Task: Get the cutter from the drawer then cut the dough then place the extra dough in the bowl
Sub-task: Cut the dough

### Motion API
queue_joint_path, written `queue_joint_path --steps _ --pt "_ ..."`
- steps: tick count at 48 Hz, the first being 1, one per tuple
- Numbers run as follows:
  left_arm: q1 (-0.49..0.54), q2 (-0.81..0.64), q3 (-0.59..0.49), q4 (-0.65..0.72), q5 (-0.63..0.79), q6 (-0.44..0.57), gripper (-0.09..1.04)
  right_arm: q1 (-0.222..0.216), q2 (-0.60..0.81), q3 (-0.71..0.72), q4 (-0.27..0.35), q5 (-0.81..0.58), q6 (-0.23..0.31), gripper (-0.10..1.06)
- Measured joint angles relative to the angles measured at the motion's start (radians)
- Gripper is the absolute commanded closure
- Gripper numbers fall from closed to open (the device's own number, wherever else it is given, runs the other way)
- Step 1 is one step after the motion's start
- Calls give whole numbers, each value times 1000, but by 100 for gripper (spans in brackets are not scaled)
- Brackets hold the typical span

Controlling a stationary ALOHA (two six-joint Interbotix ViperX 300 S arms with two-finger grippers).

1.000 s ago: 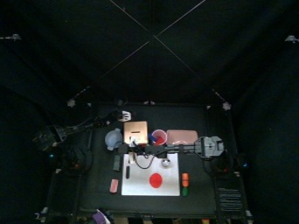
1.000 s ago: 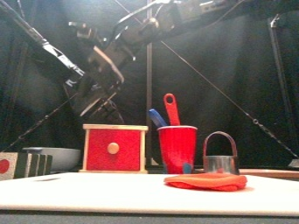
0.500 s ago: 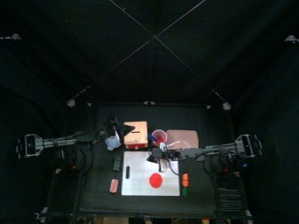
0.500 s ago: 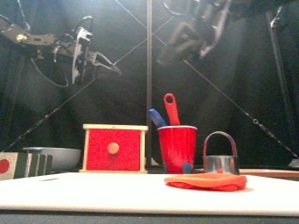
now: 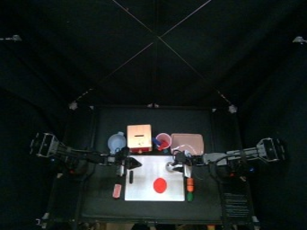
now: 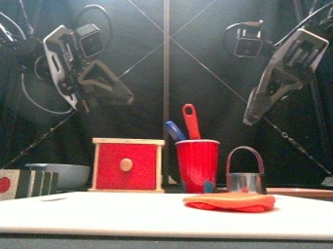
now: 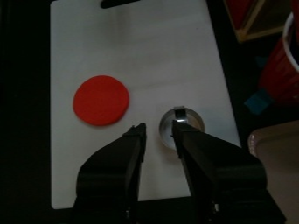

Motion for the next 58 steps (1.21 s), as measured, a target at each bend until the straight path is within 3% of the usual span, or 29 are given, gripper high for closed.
queue_joint_path --steps 11,26,58 --pt "14 124 -78 20 -2 3 18 -46 60 11 -18 -6 0 23" --pt "20 140 -84 21 -2 2 18 -43 158 -31 -17 -15 0 23" --pt "20 140 -84 6 -2 -2 18 -38 104 -40 49 -14 0 22"
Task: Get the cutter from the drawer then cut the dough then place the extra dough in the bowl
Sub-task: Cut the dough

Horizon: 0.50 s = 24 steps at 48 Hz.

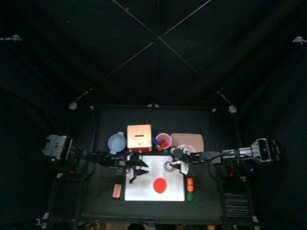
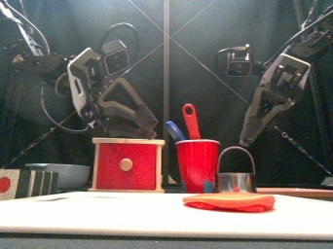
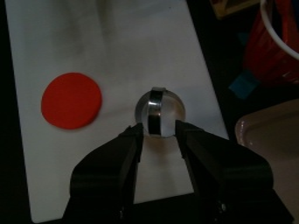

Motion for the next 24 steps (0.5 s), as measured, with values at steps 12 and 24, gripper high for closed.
queue_joint_path --steps 12,24 --pt "0 2 0 -2 2 0 18 0 46 -21 0 -2 0 22" --pt "0 2 0 0 2 0 18 2 95 -40 5 -2 0 23"
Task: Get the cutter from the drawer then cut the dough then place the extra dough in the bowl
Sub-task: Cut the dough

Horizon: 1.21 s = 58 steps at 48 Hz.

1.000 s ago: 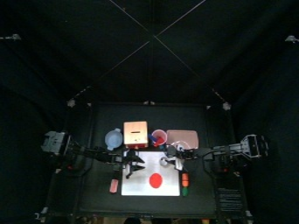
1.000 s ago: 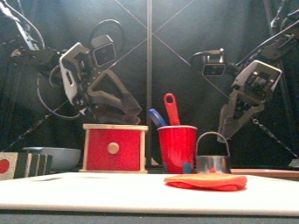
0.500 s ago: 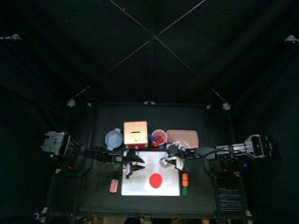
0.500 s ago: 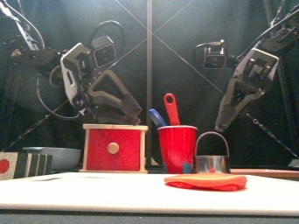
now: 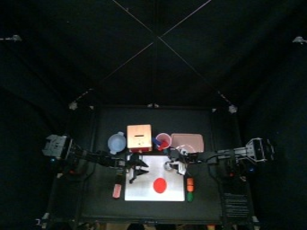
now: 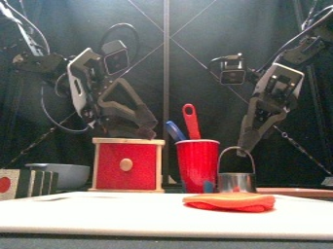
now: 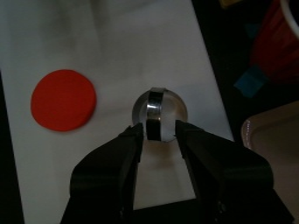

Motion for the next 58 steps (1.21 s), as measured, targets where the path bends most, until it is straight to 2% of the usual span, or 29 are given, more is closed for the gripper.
queue_joint_path --steps 7,17,27,33,38,43,55,58 --pt "0 0 0 0 2 0 18 0 6 -6 -5 2 0 25" --pt "0 0 2 -8 2 0 18 2 9 -6 -6 0 0 35" --pt "0 0 0 -21 2 0 18 2 9 -8 -8 2 0 36" --pt "0 0 3 -29 2 0 18 21 8 -28 -12 0 -2 36" --pt "0 2 3 -34 2 0 18 51 8 -55 -14 0 0 36" --pt "0 2 5 -37 2 -2 18 98 8 -81 -11 0 0 36" --pt "2 0 9 -37 2 2 18 247 25 -130 46 -28 0 36" --pt "3 2 9 -37 3 3 18 262 40 -138 55 -34 0 36"
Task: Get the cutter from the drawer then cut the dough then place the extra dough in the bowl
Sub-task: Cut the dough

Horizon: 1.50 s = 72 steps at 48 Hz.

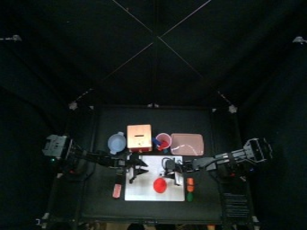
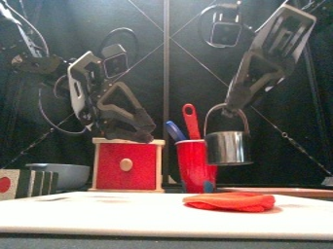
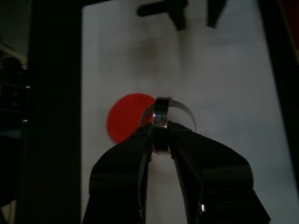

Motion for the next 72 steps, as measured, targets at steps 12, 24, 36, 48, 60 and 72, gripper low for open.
queue_joint_path --steps 12,24,36,48,60,72 --pt "2 0 0 0 0 -2 18 29 83 -46 9 -17 0 36" --pt "2 -2 5 0 -2 -2 18 34 132 -63 9 -17 0 36" --pt "2 0 9 0 -2 -2 18 35 146 -64 15 -17 0 34" --pt "2 0 9 0 0 -2 18 37 153 -63 17 -17 0 31" --pt "2 0 9 0 0 -2 18 37 153 -63 17 -18 0 11" --pt "2 0 5 18 -5 11 18 37 137 -72 2 -17 -2 7"
